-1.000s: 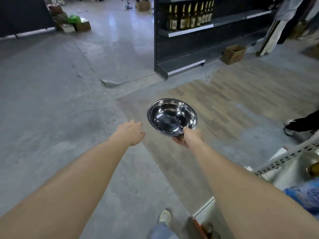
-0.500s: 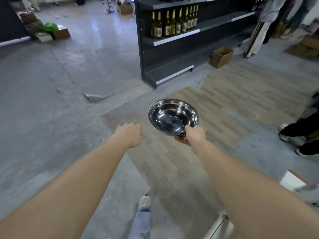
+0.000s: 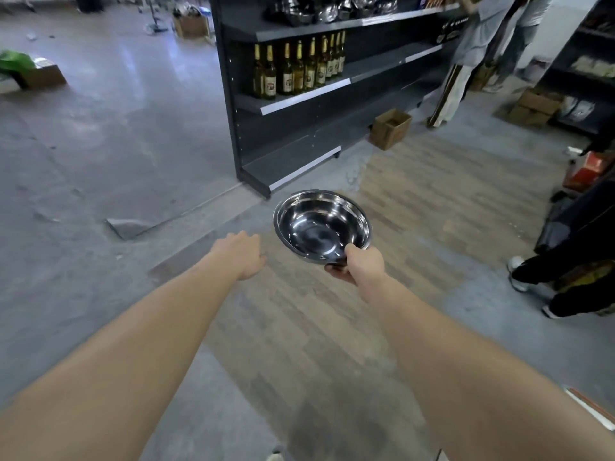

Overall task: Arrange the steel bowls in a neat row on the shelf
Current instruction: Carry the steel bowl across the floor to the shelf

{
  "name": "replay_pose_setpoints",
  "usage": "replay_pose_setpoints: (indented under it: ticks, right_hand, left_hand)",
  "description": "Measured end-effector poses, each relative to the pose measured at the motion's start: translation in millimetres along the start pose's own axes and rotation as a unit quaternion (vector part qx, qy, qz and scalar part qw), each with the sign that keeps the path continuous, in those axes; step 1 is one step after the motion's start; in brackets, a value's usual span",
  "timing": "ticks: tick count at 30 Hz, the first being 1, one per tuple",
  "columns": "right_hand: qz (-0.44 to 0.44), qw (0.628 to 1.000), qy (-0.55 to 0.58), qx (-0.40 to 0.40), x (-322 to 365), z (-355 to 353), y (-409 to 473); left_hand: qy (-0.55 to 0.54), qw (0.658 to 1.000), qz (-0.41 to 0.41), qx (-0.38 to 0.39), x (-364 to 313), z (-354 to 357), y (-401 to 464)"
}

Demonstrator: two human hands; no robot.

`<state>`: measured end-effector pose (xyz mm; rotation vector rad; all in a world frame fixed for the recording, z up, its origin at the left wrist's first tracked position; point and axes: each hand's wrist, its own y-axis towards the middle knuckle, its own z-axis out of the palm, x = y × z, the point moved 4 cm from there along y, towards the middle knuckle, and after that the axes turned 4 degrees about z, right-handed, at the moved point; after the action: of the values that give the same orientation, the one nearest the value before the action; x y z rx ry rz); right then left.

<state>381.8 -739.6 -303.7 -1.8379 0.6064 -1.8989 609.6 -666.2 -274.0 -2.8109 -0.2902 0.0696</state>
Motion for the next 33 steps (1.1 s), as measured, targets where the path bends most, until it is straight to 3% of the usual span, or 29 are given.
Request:
replay_pose_setpoints:
  ticks: [12,21,33]
  right_hand:
    - [-0.016,1.000,0.011,0.003,112,52,156]
    - [-0.017,1.000,0.001,0.018,232,66,309]
    - [-0.002,0.999,-0.037,0.020,340,107,469]
  left_hand:
    - [-0.007,1.000,0.012,-0.014,8,-67,189]
    - [-0.002,1.000,0.009,-0.024,-27,-145,358]
    - [0.003,1.000,-0.004,0.000,-31,-199,545]
